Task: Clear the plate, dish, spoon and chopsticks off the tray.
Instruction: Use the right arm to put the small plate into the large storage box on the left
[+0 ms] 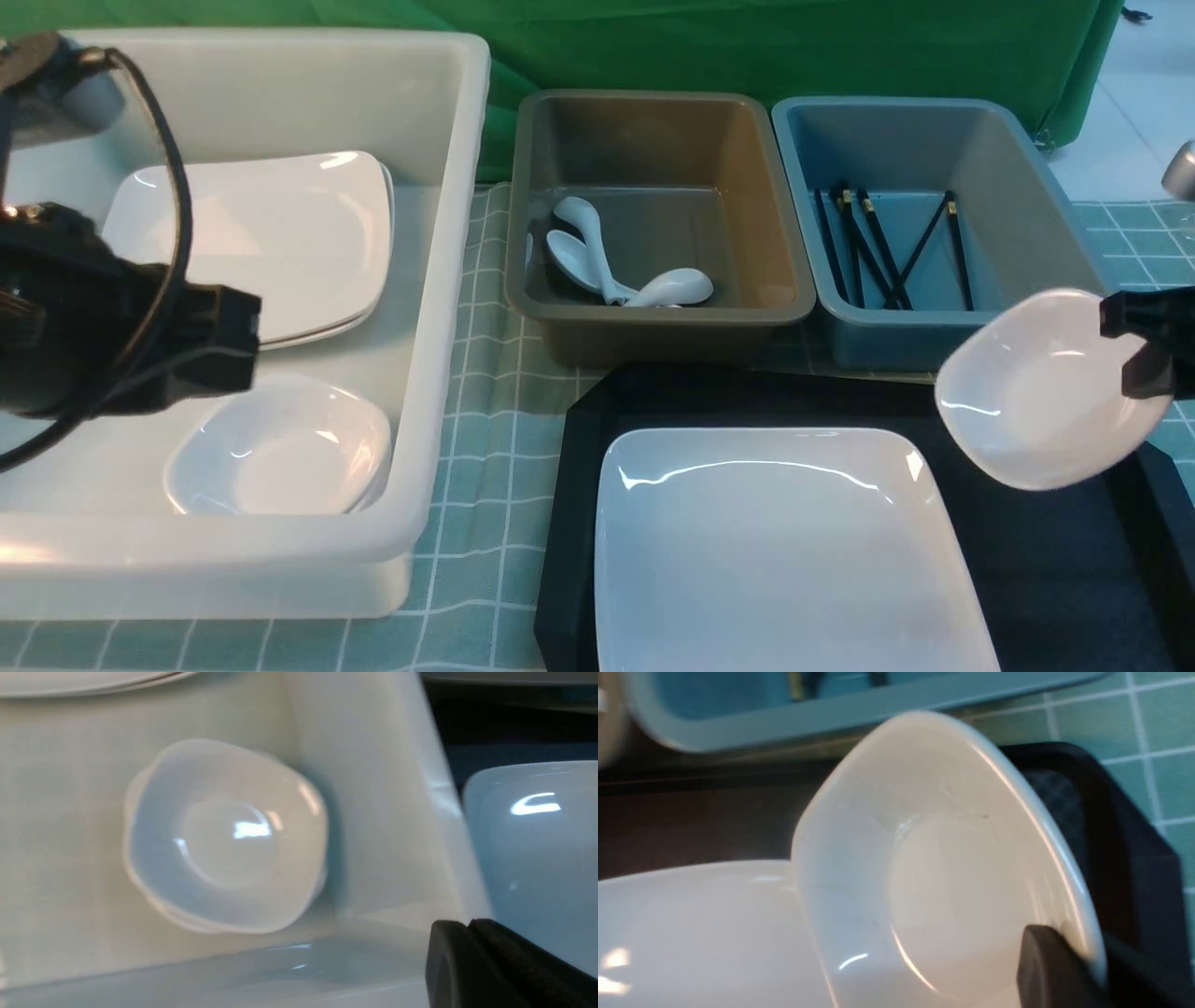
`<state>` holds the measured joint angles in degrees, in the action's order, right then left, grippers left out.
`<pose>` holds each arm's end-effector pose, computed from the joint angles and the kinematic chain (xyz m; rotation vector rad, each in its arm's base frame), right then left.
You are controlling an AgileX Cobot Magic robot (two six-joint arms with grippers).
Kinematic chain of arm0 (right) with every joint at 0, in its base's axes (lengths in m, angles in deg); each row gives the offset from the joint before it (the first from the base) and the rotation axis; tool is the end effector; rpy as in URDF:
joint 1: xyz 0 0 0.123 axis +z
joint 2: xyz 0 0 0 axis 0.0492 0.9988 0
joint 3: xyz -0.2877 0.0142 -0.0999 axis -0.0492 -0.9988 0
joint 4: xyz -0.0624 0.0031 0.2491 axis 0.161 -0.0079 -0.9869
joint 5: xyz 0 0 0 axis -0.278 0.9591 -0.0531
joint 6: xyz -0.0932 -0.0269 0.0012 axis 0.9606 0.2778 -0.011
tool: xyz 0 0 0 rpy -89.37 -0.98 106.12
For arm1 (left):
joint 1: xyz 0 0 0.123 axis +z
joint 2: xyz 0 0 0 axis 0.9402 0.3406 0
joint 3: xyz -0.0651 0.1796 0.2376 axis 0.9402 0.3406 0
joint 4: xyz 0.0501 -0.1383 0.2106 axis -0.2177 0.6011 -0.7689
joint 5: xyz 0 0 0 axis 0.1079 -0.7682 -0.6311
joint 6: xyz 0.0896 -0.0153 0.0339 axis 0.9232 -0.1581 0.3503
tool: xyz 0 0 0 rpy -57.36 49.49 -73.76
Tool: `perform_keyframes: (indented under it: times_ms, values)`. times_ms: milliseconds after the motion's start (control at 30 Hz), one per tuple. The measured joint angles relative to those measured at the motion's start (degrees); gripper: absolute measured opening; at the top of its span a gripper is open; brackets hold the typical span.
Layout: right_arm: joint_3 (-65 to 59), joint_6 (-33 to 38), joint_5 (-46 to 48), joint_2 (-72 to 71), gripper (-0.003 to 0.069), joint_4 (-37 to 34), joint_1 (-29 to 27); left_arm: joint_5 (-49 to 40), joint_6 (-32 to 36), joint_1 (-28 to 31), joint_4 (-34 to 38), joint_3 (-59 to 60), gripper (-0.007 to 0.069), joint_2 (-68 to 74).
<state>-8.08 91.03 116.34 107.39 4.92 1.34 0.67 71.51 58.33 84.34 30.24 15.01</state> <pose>0.3030 0.0063 0.3023 0.1112 2.4593 0.2174 0.1875 -0.0441 0.3717 0.0897 2.4499 -0.2201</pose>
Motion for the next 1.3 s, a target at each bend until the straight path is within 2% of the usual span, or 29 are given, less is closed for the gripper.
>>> perform_keyframes:
  times_ms: [33, 67, 167, 400, 500, 600, 633, 667, 1000, 1167, 1233, 1300]
  values:
    - [0.5, 2.9, 1.1, -1.5, 0.0065, -3.5, 0.4, -0.9, -2.1, 0.0, -3.6, 0.0, 0.0009, 0.0]
    - [0.7, 3.8, 1.3, -1.6, 0.0065, -4.1, 0.5, -1.4, -3.1, 0.0, -4.6, 0.0, 0.0009, 0.0]
    - [5.4, 8.6, 4.5, -2.9, 0.0065, -10.6, 5.3, -2.1, -7.1, 1.3, -9.6, 0.0, 0.0009, 0.0]
    - [18.4, 9.5, 4.1, 1.6, 0.0065, -12.5, 21.8, -2.8, -8.4, 6.2, -8.0, 0.0, 0.0009, -0.1]
    - [29.0, 9.7, 4.5, 9.4, 0.0065, -12.9, 30.3, -3.9, -8.4, 9.3, -7.5, 0.0, 0.001, -1.0]
    - [38.4, 9.7, 5.1, 18.4, 0.0065, -12.9, 35.8, -4.2, -8.4, 12.0, -7.1, 0.0, 0.001, -3.5]
    - [38.4, 9.7, 5.1, 18.4, 0.0065, -12.9, 35.8, -4.2, -8.4, 12.3, -7.0, 0.0, 0.001, -3.7]
    - [44.7, 9.7, 5.7, 23.6, 0.0065, -12.9, 38.9, -4.2, -8.4, 13.2, -6.8, 0.0, 0.001, -5.4]
    - [66.9, 9.7, 6.2, 46.8, 0.0065, -12.3, 47.2, -5.2, -7.8, 14.0, -5.2, 0.0, 0.001, -9.3]
    - [69.0, 9.7, 5.7, 51.9, 0.0067, -11.7, 48.7, -6.3, -7.3, 14.1, -5.2, 0.0, 0.001, -9.3]
    - [69.1, 9.7, 5.6, 52.9, 0.0091, -11.6, 48.9, -6.5, -7.0, 14.1, -5.2, 0.0, 0.001, -9.3]
    - [69.1, 9.7, 5.3, 53.1, 0.0165, -11.0, 49.0, -6.5, -6.9, 14.1, -5.1, 0.0, 0.001, -9.3]
